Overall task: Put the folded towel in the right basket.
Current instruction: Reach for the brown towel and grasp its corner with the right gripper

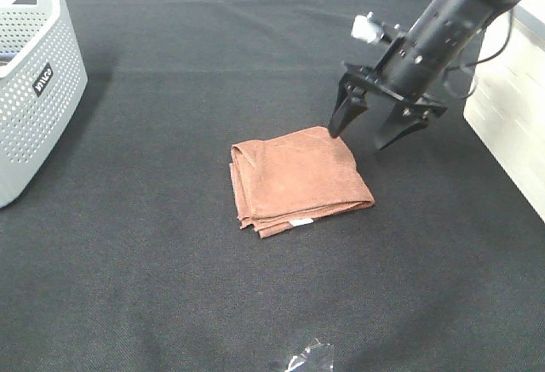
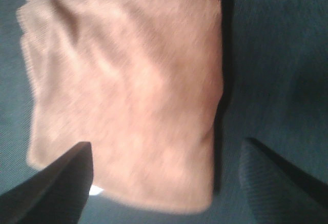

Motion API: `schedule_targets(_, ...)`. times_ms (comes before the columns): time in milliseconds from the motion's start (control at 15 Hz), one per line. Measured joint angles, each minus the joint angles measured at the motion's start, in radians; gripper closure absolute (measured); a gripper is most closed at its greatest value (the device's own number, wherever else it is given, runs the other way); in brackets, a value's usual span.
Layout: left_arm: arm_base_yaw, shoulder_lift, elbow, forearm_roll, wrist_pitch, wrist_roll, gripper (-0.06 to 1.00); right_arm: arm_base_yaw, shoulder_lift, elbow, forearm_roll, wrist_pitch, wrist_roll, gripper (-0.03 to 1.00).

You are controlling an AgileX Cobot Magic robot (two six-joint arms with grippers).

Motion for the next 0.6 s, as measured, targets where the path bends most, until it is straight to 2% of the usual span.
schedule_targets(400, 0.0, 0.0, 0.0, 0.0, 0.0, 0.0, -0.05, 0.0, 0.132, -0.081, -0.019, -0.018, -0.025, 0.2)
schedule_targets(600, 0.0, 0.0, 0.0, 0.0, 0.0, 0.0, -0.05, 0.0, 0.149, -0.09, 0.033, -0.023, -0.033, 0.2)
